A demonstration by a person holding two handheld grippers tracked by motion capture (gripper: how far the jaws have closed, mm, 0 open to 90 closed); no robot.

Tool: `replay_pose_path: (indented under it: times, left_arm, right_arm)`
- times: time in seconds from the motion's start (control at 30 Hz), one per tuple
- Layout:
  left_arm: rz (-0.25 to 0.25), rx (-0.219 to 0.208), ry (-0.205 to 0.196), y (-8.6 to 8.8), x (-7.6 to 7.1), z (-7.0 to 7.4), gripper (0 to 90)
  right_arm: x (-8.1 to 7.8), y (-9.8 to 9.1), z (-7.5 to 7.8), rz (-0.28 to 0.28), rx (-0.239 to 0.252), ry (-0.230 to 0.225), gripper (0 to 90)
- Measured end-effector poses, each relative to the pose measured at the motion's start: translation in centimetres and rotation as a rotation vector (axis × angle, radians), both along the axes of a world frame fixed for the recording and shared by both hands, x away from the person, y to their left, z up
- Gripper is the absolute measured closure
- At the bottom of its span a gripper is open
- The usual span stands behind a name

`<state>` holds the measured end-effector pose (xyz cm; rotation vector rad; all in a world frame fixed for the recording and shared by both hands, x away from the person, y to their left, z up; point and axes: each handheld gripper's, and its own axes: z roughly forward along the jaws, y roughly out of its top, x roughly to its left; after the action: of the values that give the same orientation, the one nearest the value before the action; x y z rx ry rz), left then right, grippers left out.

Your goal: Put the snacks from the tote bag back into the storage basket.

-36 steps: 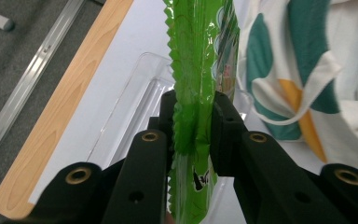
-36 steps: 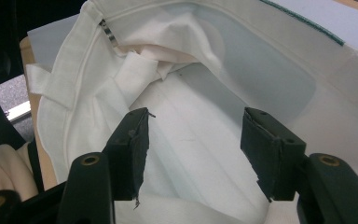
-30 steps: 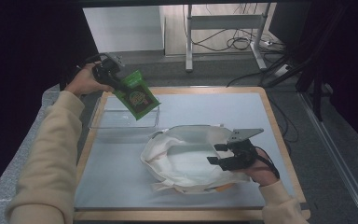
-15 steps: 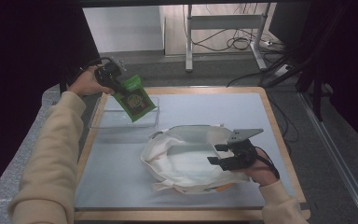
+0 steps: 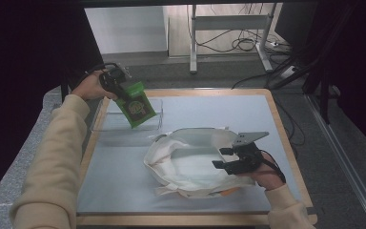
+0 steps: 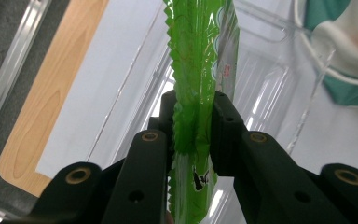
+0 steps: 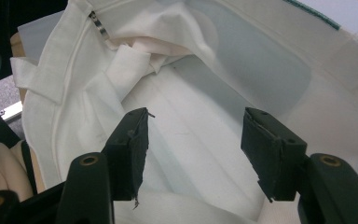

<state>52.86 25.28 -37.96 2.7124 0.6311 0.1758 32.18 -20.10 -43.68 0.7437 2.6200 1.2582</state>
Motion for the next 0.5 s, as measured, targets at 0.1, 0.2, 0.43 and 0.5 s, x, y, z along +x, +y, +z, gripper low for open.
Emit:
replay_pose_path:
  times: [0.1,0.2,0.43,0.5]
  left_arm:
    - [-0.018,0.034,0.008,-0.9,0.3,-1.0,78.4]
    - [-0.034,0.062,0.003,-1.9,0.8,-1.8,78.2]
    - [-0.045,0.069,-0.082,-3.8,1.6,-2.6,75.5]
    - [-0.055,0.075,-0.110,-4.4,1.7,-2.8,73.3]
  right_arm:
    - [0.0,0.0,-0.1,0.001,-0.002,0.002,41.1]
    - [0.0,0.0,-0.1,0.001,-0.003,0.003,41.0]
    - [0.2,0.0,-0.3,-0.002,-0.007,0.006,40.7]
    - [0.2,-0.1,-0.4,-0.002,-0.007,0.007,40.7]
